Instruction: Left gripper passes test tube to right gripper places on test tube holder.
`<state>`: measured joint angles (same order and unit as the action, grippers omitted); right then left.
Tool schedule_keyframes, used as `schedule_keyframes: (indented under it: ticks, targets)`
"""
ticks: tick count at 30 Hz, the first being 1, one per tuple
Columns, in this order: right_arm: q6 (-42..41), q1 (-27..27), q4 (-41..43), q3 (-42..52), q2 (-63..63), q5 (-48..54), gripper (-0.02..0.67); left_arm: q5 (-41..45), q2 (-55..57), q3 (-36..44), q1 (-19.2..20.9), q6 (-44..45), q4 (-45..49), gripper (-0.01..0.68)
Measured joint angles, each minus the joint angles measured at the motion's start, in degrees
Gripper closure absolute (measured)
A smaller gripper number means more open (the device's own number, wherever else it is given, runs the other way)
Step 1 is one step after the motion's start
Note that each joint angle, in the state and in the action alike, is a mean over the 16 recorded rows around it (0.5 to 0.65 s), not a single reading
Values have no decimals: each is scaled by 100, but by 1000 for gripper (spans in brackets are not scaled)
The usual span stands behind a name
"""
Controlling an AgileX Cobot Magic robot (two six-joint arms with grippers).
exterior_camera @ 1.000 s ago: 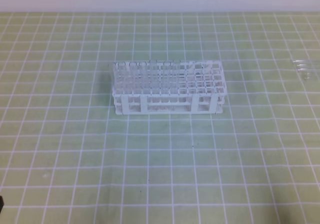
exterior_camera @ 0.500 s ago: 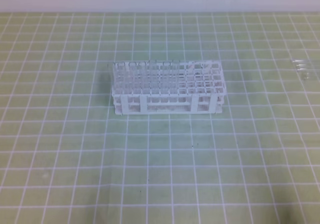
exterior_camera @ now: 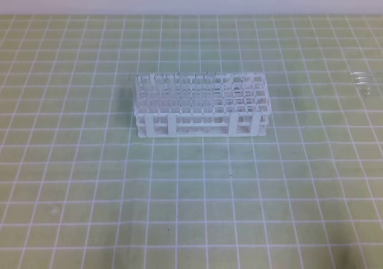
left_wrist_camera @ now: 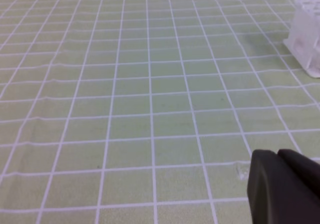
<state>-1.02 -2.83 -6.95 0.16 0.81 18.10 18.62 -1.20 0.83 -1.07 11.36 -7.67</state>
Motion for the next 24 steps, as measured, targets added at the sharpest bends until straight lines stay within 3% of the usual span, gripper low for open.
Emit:
schedule_keyframes:
  ticks: [24]
  targets:
    - [10,0,-2,0,-19,0,665,16,21,-15,0,0,1,675]
